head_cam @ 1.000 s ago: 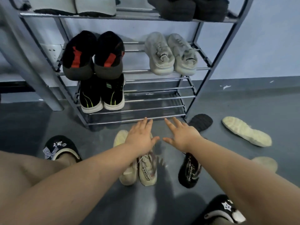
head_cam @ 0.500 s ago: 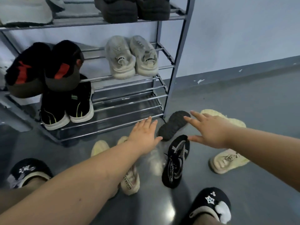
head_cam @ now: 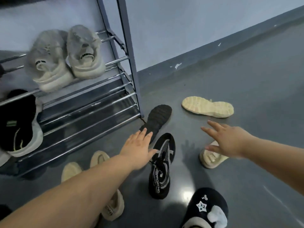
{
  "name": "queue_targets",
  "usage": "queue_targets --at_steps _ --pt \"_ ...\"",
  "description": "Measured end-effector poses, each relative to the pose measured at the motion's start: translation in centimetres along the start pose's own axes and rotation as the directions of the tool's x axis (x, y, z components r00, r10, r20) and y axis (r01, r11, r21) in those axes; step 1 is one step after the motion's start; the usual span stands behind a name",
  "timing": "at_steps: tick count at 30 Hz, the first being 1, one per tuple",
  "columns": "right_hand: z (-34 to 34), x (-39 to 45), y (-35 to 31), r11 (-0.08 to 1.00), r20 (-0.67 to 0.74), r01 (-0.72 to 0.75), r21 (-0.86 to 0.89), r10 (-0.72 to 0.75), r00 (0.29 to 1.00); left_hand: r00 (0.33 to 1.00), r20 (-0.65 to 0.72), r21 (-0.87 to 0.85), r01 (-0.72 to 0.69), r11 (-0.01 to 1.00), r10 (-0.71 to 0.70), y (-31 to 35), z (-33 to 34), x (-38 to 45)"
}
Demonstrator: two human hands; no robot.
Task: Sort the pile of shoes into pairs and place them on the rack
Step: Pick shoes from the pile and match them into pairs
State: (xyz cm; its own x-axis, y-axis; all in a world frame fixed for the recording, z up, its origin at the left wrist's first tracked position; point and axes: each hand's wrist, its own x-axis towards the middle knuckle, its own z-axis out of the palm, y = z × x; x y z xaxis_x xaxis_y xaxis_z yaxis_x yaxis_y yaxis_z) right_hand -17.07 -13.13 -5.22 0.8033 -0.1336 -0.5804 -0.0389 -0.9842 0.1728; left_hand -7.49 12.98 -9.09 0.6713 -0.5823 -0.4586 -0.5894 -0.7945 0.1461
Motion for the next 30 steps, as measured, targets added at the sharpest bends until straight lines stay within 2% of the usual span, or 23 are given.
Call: queue_targets --at_steps 6,16,21,25,28,30 --pt "4.0 4.3 -1.6 0.992 0.093 0.01 0.123 -0.021 0.995 0.994 0.1 0.061 0.036 0.998 -0.042 -1.8 1.8 2.8" --pt "4.8 12.3 -6.2 0.966 0.072 0.13 0.224 -0.15 0.986 0.978 0.18 0.067 0.094 0.993 -0.105 -5.5 4.2 8.4" --pt "4.1 15.6 -9.2 0.948 0.049 0.209 0.241 -0.227 0.973 0.947 0.244 -0.183 0.256 0.949 -0.209 -7.6 5.0 10.9" --pt "4.0 17.3 -11.1 0.944 0.014 0.24 0.228 -0.249 0.968 0.954 0.228 -0.363 0.269 0.892 -0.195 -7.8 6.0 12.3" --pt "4.3 18.0 -12.1 0.942 0.0 0.245 0.229 -0.252 0.968 0.934 0.258 -0.53 0.35 0.772 -0.247 -7.6 6.9 13.3" --pt "4.7 18.2 -12.4 0.943 -0.002 0.248 0.223 -0.254 0.967 0.909 0.279 -0.643 0.415 0.644 -0.308 -7.4 7.6 14.1"
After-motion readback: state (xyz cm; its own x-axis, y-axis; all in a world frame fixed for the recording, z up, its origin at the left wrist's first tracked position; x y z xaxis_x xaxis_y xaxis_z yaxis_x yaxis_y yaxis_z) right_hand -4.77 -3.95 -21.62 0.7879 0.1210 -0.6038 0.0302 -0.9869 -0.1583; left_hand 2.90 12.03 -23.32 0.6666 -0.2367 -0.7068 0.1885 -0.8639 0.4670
